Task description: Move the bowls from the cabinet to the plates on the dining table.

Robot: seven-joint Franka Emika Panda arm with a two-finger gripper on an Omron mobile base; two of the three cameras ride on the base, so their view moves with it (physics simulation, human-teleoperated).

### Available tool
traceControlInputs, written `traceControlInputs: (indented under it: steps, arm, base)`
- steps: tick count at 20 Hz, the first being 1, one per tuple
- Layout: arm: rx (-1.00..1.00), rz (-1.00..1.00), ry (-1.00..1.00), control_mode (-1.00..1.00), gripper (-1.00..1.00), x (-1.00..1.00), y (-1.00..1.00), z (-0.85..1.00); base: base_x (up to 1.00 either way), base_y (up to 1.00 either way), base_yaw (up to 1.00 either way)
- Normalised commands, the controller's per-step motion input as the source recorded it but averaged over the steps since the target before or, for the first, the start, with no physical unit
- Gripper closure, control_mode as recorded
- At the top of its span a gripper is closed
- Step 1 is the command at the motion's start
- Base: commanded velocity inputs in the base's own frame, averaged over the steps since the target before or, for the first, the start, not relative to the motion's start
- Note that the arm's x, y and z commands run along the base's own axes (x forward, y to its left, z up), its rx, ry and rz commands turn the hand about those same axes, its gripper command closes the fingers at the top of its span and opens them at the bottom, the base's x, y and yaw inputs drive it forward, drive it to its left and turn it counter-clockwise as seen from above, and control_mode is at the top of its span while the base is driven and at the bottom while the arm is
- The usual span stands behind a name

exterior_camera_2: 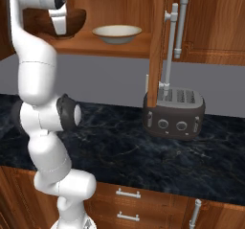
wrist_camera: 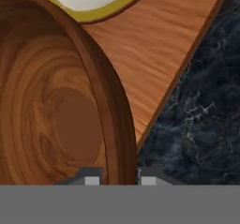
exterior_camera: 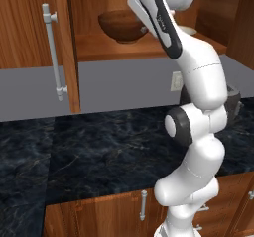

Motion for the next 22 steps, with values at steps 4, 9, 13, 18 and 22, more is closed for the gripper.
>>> traceControlInputs:
  steps: [4,9,13,18,22]
  arm:
    - [0.0,-0.1,0.0,-1.0,1.0,-0.73,0.0,0.0]
    - [0.0,-0.11,0.0,-1.0,1.0,-0.97,-0.02,0.0]
    - [0.0,-0.09,0.0,-1.0,1.0,-0.97,-0.03,0.0]
    - [0.0,-0.08,-0.02,-1.0,1.0,-0.95,-0.1,-0.02]
    - [0.0,-0.06,-0.06,-1.0,1.0,-0.97,-0.15,-0.18]
  base:
    - [0.0,0.0,0.0]
    - [0.0,0.0,0.0]
    - [0.0,0.0,0.0]
    - [0.0,0.0,0.0]
    - [0.0,0.0,0.0]
